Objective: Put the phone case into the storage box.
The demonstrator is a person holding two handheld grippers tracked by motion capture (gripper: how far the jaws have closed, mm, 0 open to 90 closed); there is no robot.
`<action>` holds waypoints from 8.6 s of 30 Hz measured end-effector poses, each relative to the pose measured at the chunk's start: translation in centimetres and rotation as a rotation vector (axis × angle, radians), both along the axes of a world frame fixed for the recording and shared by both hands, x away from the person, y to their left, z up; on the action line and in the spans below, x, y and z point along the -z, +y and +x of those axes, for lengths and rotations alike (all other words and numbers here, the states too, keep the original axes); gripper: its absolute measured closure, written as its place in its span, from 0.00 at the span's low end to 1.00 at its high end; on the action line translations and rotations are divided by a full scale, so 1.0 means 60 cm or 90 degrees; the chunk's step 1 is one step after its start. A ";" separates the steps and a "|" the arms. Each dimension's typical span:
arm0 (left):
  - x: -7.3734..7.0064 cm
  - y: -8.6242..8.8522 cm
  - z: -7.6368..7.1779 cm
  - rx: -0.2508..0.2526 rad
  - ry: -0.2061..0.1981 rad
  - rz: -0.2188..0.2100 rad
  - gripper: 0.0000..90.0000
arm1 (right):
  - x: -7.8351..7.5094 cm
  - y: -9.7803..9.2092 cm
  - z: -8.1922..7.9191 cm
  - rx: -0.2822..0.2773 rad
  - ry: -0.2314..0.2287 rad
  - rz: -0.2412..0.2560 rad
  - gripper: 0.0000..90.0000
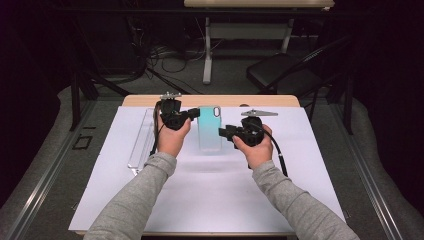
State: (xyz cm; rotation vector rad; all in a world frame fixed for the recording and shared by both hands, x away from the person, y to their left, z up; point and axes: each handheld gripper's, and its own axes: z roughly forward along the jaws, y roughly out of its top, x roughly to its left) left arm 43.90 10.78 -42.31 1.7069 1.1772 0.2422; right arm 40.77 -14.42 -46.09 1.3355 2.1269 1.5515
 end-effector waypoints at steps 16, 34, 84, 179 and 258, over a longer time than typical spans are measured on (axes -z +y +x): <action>-0.008 0.026 0.006 -0.025 -0.018 0.001 0.94 | -0.004 0.003 -0.007 -0.020 -0.017 -0.036 0.58; -0.018 0.058 0.013 -0.054 -0.029 0.003 0.94 | -0.002 0.003 -0.005 -0.037 -0.009 -0.057 0.55; -0.066 0.153 0.031 -0.113 -0.069 0.031 0.94 | -0.006 -0.060 -0.035 0.020 -0.061 -0.122 0.17; -0.001 0.258 0.128 -0.160 -0.178 0.098 0.94 | 0.033 -0.122 -0.076 0.091 -0.056 -0.131 0.14; 0.097 0.233 0.165 -0.133 -0.124 0.142 0.94 | 0.044 -0.128 -0.078 0.092 -0.040 -0.133 0.14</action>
